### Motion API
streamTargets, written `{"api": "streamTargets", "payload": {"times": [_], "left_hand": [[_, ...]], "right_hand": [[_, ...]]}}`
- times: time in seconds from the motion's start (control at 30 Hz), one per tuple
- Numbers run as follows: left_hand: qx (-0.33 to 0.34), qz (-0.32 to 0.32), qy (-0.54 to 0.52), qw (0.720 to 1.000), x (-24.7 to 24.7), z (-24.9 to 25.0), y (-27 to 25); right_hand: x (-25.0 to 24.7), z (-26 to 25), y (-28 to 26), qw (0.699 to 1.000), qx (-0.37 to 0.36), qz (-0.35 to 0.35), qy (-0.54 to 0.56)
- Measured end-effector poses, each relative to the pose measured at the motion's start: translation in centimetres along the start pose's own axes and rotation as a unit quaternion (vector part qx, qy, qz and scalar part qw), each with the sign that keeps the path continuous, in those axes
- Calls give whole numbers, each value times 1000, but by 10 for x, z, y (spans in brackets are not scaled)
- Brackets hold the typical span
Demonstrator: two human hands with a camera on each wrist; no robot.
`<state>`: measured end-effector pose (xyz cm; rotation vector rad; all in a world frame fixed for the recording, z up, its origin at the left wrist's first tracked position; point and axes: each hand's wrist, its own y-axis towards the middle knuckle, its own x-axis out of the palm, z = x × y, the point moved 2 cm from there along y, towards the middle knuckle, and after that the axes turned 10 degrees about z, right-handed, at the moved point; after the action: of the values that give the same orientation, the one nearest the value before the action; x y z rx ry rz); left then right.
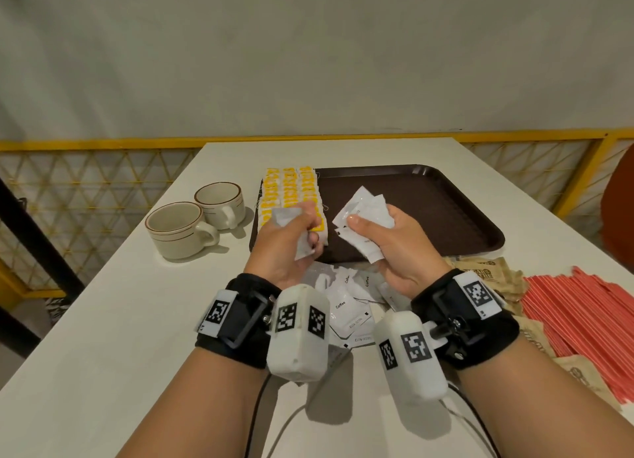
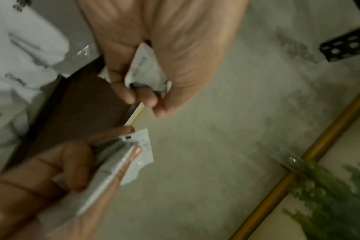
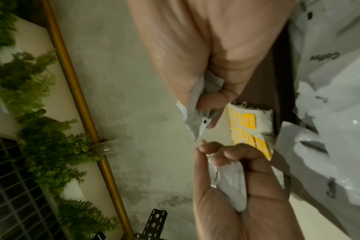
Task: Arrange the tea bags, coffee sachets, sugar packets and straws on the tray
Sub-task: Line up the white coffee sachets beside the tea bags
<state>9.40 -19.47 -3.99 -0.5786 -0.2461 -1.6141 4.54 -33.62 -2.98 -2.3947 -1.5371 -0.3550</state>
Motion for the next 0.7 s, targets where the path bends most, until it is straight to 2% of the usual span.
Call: {"api": "streamTargets", "payload": {"times": [0.1, 0.17, 0.23, 0.33, 0.4, 0.53, 0.7], "left_hand": [[-26, -69, 164, 984, 3, -10, -7], [-6, -91, 192, 977, 9, -17, -13], [11, -68, 181, 981, 10, -19, -13], [8, -37, 144, 989, 6, -14, -7], [2, -12, 129, 992, 1, -11, -1], [11, 34, 91, 995, -2, -7, 2], [15, 78, -38, 996, -9, 5, 8]], "right_hand": [[-2, 0, 2, 997, -60, 43, -37], [-2, 1, 1, 995, -70, 40, -59], [-3, 1, 1, 996, -66, 41, -50], [-11, -3, 7, 992, -81, 92, -19], [-14, -6, 9, 992, -75, 102, -28], [-5, -4, 2, 998, -37, 6, -54], [-3, -8, 0, 998, -55, -23, 11]]}}
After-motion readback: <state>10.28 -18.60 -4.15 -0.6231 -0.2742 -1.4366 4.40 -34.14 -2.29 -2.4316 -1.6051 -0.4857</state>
